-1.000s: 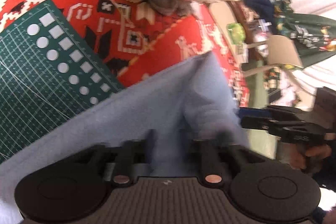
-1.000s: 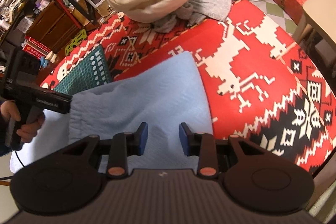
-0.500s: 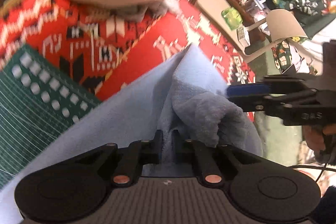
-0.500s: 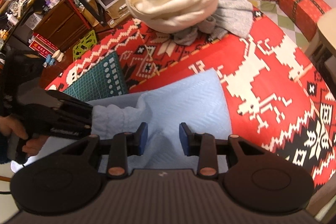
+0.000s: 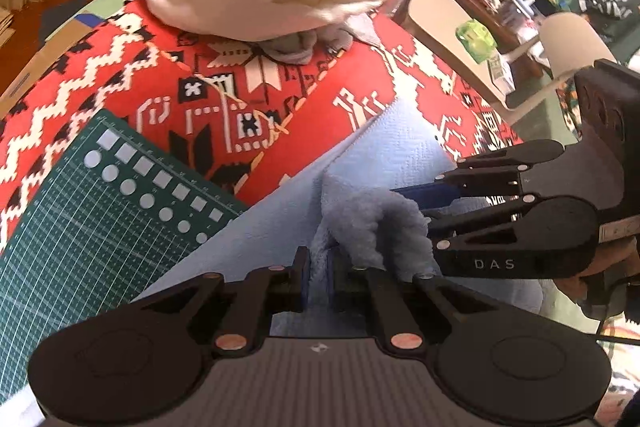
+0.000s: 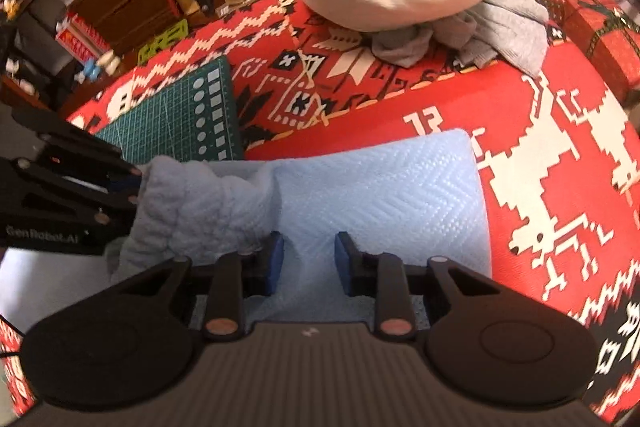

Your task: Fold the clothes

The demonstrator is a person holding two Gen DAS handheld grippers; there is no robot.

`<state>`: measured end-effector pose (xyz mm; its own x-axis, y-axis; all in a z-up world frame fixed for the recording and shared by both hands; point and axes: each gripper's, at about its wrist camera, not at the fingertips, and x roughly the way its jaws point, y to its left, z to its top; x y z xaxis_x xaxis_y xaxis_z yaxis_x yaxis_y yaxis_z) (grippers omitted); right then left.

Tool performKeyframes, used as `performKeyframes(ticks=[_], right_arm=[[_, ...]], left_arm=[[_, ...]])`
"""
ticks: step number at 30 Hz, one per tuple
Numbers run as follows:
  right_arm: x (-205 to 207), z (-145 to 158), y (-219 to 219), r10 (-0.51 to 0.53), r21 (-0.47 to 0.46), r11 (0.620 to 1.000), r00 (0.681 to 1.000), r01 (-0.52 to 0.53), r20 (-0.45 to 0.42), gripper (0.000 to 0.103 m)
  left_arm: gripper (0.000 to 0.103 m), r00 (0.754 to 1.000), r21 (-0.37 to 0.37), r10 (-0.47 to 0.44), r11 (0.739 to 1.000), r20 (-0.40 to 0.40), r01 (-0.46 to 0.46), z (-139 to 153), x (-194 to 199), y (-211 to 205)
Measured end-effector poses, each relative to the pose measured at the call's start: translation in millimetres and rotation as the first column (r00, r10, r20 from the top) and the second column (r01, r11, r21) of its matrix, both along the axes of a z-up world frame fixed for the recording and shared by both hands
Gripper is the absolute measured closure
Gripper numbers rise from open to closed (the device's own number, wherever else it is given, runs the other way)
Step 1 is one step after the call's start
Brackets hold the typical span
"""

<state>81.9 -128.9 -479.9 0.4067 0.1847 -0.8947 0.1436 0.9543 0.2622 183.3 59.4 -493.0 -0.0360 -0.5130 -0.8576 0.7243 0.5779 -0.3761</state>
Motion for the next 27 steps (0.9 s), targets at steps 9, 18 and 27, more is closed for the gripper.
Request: performKeyframes(ticks=[9, 18, 27], right_arm=[[1, 15, 13, -0.026, 0.027, 0.999, 0.998, 0.025, 0.049, 0.077], [14, -1, 31, 0.005, 0.001, 1.0, 0.999, -0.005, 0.047, 0.091], [13, 10, -11, -0.031, -0.089, 0.995, 0.998, 0.035, 0.048, 0.088]], left_arm=[[0.095, 0.996, 0.022, 0.084, 0.996, 0.035, -0.085, 12, 4, 24], [0.074, 0.957, -0.044, 0.274, 0.959, -0.095, -0.279, 10, -1, 59], [0.061, 0.877, -0.117, 0.451, 0.874, -0.164, -0.471, 20, -17, 70]])
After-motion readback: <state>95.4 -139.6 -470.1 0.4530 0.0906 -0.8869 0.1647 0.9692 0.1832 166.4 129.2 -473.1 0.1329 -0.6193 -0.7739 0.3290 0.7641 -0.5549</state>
